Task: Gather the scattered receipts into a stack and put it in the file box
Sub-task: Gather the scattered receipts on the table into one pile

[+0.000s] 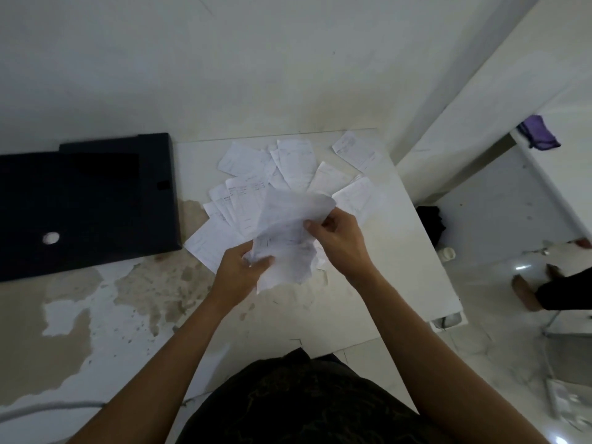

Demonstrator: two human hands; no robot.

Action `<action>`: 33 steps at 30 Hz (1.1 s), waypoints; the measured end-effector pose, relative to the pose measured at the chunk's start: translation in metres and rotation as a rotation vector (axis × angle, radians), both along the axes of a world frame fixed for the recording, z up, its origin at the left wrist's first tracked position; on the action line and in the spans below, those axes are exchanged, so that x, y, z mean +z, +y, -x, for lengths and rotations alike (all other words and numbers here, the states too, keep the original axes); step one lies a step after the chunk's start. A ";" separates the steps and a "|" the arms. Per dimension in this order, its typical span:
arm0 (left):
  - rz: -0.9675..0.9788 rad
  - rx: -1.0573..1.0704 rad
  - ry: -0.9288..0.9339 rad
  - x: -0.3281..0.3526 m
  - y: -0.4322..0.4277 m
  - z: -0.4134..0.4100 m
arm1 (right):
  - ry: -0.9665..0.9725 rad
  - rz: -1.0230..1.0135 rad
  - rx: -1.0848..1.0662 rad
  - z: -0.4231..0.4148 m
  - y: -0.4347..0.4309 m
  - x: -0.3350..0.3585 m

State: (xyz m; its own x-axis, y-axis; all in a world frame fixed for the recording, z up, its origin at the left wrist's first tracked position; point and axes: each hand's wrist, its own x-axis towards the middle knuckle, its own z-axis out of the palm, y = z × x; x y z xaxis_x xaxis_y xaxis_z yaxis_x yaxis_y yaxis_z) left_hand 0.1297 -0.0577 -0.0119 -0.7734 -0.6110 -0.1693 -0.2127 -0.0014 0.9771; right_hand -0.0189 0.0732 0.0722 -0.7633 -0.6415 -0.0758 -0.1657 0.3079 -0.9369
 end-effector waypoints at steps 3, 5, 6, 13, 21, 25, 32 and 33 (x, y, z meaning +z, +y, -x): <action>-0.038 -0.001 -0.081 -0.019 -0.002 -0.013 | -0.030 -0.068 0.018 -0.005 0.005 -0.009; -0.049 0.009 -0.094 -0.027 -0.001 -0.018 | -0.025 -0.097 0.033 -0.008 0.005 -0.012; -0.047 0.017 -0.094 -0.030 -0.001 -0.018 | -0.015 -0.102 0.041 -0.009 0.003 -0.013; -0.126 0.078 -0.104 -0.035 -0.002 -0.007 | 0.165 -0.126 0.036 -0.005 -0.020 -0.010; -0.204 0.045 -0.209 -0.043 -0.007 -0.007 | 0.269 -0.400 0.237 -0.009 -0.003 -0.041; -0.270 0.031 -0.180 -0.045 -0.003 -0.008 | 0.181 -0.374 0.027 -0.003 0.000 -0.049; -0.315 0.047 -0.148 -0.031 -0.006 -0.003 | -0.083 -0.085 -0.586 0.026 0.003 -0.031; -0.327 0.059 -0.147 -0.030 -0.009 -0.003 | -0.099 -0.046 -0.668 0.033 0.006 -0.028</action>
